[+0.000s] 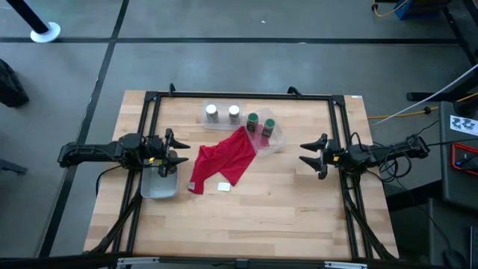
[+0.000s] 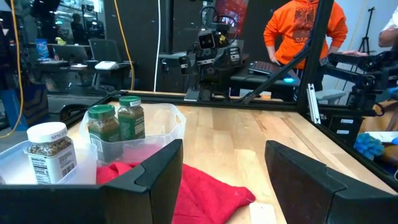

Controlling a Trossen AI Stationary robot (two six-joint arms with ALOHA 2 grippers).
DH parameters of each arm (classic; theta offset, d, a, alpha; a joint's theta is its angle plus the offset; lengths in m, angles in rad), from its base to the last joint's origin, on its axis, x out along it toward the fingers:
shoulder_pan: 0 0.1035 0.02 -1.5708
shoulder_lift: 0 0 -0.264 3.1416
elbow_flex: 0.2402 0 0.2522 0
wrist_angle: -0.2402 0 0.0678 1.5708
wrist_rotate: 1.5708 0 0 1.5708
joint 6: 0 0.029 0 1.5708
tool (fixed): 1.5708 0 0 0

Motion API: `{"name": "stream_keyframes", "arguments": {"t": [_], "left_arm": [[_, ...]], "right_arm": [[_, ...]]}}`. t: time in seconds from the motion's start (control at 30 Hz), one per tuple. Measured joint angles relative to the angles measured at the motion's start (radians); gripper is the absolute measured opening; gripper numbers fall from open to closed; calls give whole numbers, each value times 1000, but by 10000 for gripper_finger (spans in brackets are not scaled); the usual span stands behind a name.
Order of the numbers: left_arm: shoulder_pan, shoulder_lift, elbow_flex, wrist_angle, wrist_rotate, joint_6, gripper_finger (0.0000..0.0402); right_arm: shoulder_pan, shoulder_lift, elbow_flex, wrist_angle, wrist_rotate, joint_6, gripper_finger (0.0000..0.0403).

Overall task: Sort spices by type
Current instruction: Return to Home Position

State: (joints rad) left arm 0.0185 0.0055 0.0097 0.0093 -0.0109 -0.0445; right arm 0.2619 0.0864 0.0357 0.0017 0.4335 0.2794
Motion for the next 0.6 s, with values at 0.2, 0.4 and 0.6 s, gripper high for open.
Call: {"name": "stream_keyframes", "arguments": {"t": [0.2,0.4,0.6], "left_arm": [[0,0,0,0,0,0,212],[0,0,0,0,0,0,212],[0,0,0,0,0,0,212]], "right_arm": [[0,-85,0,1,0,0,264],[0,-84,-2,21,-1,0,264],[0,-82,-2,23,-1,0,264]]}}
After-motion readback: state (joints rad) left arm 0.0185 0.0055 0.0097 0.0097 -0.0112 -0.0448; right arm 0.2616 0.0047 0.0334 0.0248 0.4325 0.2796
